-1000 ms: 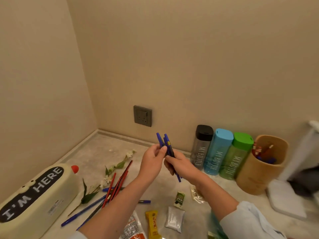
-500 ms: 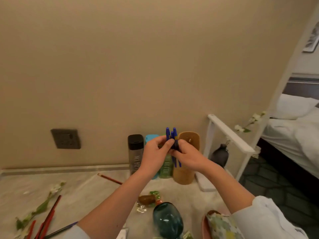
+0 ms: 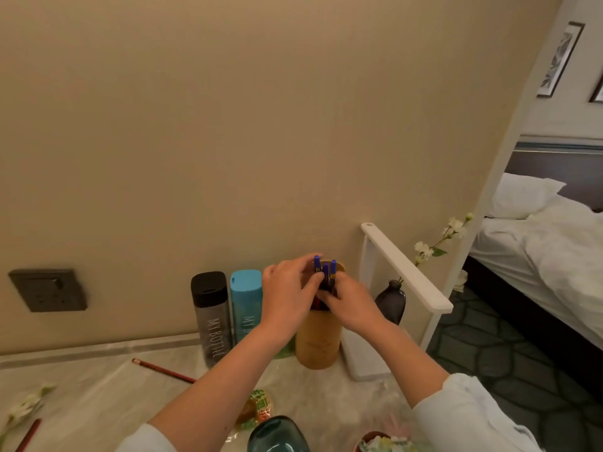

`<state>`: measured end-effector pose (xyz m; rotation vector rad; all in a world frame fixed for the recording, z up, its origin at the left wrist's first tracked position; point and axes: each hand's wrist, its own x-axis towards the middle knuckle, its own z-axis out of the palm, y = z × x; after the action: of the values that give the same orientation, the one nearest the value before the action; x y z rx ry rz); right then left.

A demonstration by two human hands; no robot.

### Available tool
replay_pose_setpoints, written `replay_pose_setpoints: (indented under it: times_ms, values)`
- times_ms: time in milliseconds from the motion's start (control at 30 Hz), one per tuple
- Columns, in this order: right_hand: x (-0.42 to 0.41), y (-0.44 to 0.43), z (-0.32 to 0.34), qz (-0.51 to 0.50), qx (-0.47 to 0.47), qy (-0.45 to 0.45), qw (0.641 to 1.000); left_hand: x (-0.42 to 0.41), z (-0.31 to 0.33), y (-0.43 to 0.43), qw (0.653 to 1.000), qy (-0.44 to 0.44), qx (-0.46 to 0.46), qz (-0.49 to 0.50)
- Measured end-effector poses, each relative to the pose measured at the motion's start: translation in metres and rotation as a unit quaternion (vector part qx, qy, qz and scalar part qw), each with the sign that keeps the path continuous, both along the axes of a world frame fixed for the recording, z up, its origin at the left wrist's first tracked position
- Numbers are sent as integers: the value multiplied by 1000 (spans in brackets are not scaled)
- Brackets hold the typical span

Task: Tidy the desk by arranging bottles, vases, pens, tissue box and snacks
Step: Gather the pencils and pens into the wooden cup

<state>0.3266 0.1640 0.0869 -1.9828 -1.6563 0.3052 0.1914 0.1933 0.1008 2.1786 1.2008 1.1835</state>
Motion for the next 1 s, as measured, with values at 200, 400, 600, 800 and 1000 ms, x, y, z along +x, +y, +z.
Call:
replay_pose_setpoints:
  times_ms: [200, 400, 600, 800, 1000]
  values:
    - [2, -2, -26, -1, 23, -32, 999, -5, -21, 4, 995, 74, 57, 33]
    - [-4, -11, -32, -1, 71, 3, 998, -15, -29, -5, 994, 81, 66, 30]
    - [-43, -32, -26, 29, 300, 18, 953, -52, -37, -26, 998, 17, 53, 40]
    - [-117, -32, -33, 151, 261, 30, 953, -124, -65, -36, 990, -2, 3, 140]
    - [-191, -10, -55, 220, 147, 22, 964, -199, -86, -32, 975, -7, -41, 216]
